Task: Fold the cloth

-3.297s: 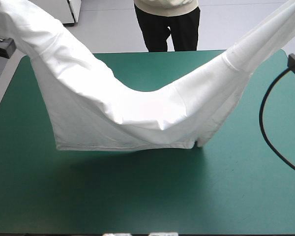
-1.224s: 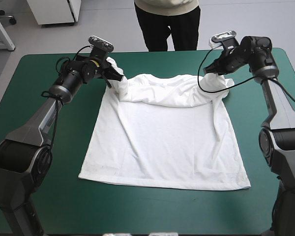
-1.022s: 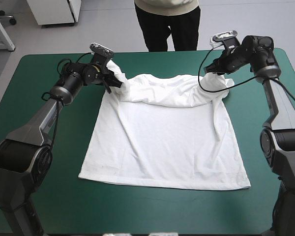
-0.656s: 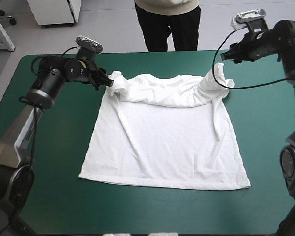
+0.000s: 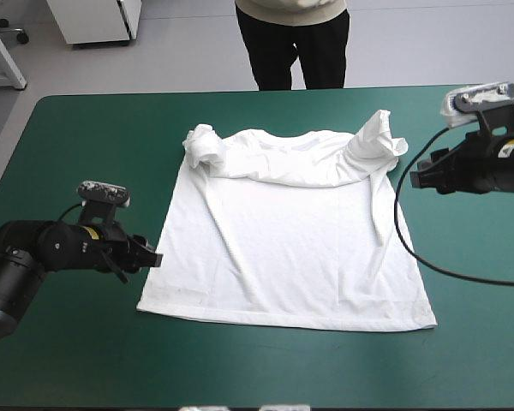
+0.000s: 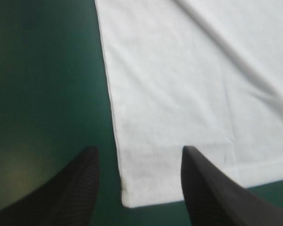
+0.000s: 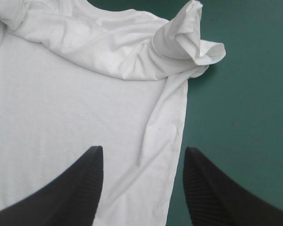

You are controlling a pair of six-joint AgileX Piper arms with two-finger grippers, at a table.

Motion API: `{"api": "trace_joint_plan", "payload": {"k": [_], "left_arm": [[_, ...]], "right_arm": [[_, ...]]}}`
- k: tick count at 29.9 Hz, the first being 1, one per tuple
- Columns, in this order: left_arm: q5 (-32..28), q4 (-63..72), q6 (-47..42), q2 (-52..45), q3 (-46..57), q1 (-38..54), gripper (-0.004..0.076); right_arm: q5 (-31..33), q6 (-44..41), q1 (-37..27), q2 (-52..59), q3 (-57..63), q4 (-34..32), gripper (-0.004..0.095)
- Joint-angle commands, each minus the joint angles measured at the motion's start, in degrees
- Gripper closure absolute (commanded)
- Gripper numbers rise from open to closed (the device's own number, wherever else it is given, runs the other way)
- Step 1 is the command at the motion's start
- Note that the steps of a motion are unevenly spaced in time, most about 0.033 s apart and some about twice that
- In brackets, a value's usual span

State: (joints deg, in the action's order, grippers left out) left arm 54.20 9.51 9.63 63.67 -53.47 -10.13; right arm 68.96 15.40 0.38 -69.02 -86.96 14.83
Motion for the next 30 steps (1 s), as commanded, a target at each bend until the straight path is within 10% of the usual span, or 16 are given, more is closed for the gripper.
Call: {"api": "trace_joint_plan", "payload": {"k": [1,23,30], "left_arm": [[-2.42,1.54,-0.82,-1.10,3.56,-0.04,0.0334],[-15.63,-0.79,4.42,18.48,14.76,-5.65,0.0341],[-14.96,-2.13,0.74,20.40,14.76,-7.53,0.0723]], "right_arm": [[-6.25,-0.15,-0.35,4.98,4.59,0.89,0.0422],[-7.31,0.35,-0.35,6.70,16.48,0.54,0.0422],[-3.87,-0.16,-0.35,6.70,16.48,-1.64,0.0465]]}}
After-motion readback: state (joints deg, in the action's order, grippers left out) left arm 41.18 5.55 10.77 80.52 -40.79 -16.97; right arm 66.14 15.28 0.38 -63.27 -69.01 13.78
